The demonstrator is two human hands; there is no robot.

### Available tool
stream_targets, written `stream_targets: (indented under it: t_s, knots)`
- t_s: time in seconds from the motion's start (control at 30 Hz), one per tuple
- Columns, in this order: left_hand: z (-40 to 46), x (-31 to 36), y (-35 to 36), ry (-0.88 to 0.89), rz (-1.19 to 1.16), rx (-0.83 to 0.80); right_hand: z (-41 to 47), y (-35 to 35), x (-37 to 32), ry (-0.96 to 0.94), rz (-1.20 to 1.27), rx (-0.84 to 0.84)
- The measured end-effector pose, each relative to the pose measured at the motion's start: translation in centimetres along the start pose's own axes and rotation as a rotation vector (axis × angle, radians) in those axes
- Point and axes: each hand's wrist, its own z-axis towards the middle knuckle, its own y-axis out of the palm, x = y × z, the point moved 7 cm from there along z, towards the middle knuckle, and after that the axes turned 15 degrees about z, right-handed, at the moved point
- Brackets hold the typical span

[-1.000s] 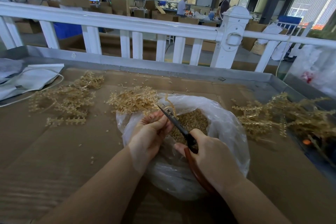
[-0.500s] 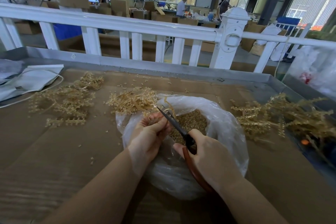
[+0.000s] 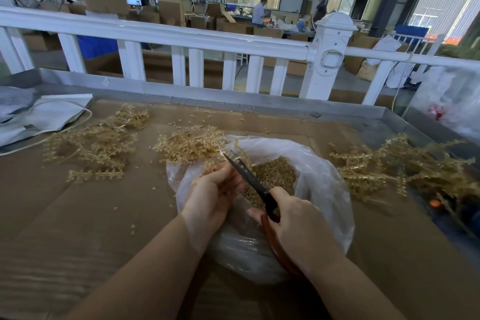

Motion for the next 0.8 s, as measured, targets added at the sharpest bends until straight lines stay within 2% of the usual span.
stream_targets:
  t_s: [0.43, 0.8]
  knots:
    - [-0.3, 0.19, 0.16, 0.034, -0.018, 0.115, -0.51, -0.23, -0.15, -0.012, -0.048, 0.019]
    - [0.0, 0.16, 0.27, 0.044, 0.009, 0.046, 0.09, -0.53, 0.0, 0.015, -0.031, -0.008]
